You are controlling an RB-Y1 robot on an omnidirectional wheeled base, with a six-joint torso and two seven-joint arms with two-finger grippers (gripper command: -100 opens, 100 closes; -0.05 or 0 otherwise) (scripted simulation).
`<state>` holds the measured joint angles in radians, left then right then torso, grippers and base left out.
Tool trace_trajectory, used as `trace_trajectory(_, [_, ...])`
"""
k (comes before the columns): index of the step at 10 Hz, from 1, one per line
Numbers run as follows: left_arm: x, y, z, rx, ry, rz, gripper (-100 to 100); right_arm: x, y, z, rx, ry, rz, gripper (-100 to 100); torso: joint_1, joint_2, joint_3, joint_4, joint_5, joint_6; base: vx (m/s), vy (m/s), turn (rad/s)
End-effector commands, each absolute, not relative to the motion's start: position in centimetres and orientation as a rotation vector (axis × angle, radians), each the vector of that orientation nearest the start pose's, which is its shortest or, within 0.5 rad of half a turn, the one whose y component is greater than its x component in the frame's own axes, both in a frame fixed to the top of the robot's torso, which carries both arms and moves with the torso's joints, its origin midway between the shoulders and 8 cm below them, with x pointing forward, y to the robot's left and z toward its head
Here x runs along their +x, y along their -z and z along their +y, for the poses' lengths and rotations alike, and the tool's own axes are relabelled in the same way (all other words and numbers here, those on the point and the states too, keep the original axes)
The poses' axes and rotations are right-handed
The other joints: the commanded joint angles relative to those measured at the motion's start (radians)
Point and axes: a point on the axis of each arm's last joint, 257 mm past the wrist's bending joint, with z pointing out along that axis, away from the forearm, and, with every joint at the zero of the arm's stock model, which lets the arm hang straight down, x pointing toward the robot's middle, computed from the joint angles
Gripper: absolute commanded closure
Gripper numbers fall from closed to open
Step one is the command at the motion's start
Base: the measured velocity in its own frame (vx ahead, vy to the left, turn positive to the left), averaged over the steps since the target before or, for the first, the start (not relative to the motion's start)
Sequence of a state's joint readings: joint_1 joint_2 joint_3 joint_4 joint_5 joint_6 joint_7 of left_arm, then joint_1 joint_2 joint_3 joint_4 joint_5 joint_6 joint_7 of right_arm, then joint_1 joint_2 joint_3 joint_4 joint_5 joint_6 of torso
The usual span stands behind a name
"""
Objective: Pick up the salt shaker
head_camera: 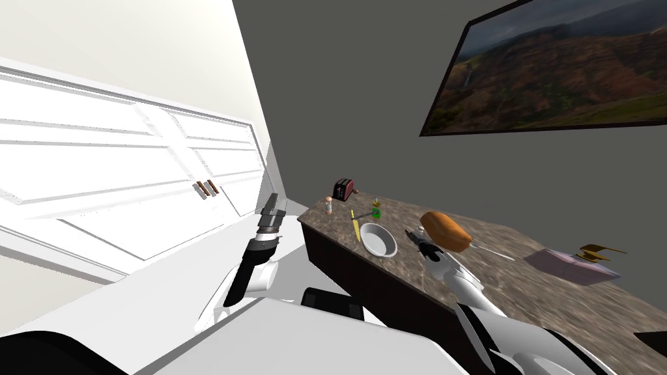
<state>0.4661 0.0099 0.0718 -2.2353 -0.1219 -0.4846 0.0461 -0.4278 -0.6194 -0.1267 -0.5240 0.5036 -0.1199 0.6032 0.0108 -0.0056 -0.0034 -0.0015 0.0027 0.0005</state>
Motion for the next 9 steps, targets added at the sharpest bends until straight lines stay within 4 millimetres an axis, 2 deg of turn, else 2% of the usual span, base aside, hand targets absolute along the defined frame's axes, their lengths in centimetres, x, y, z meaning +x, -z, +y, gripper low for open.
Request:
trace_trajectory(1, [35.7,-1.2,28.8,-0.611,1.200,0.695,0,53.8,32.3,-60.0,0.318,0.335,1.921,-100,0.000,0.000,0.000,0.000,0.000,0.000,0.019,0.033,-0.018])
trace_trajectory(2, [35.7,-1.2,28.8,-0.611,1.200,0.696,0,54.2,31.9,-59.8,0.312,0.331,1.912,-100,-0.004,0.002,0.001,0.000,-0.001,0.000,-0.003,-0.005,0.016])
trace_trajectory(3, [35.7,-1.2,28.8,-0.611,1.200,0.696,0,52.8,31.8,-61.8,0.322,0.325,1.915,-100,-0.007,0.004,0.002,0.001,-0.002,0.000,0.025,0.054,-0.035])
trace_trajectory(4, [35.7,-1.2,28.8,-0.611,1.200,0.696,0,52.8,31.4,-62.3,0.320,0.334,1.912,-100,-0.004,0.003,0.002,0.001,-0.001,0.001,0.041,0.091,-0.049])
trace_trajectory(5, [35.7,-1.2,28.8,-0.611,1.200,0.696,0,52.0,30.5,-64.1,0.333,0.335,1.903,-100,-0.002,0.003,0.001,0.001,-0.001,0.000,0.058,0.127,-0.077])
trace_trajectory(6, [35.7,-1.2,28.8,-0.611,1.200,0.696,0,51.2,30.7,-64.9,0.330,0.339,1.910,-100,0.001,0.001,0.001,0.000,0.000,0.000,0.048,0.118,-0.033])
trace_trajectory(7, [35.7,-1.2,28.8,-0.611,1.200,0.695,0,51.5,30.9,-64.6,0.334,0.340,1.909,-100,0.000,0.002,0.001,0.000,0.000,0.000,0.013,0.044,-0.015])
trace_trajectory(8, [35.7,-1.2,28.8,-0.611,1.200,0.695,0,51.4,30.8,-64.6,0.331,0.336,1.908,100,-0.003,0.003,0.002,0.001,-0.001,0.000,0.003,0.009,0.001])
trace_trajectory(9, [35.7,-1.2,28.8,-0.611,1.200,0.696,0,51.5,30.8,-64.6,0.331,0.337,1.908,100,-0.006,0.004,0.002,0.001,-0.001,0.000,0.002,0.006,0.005])
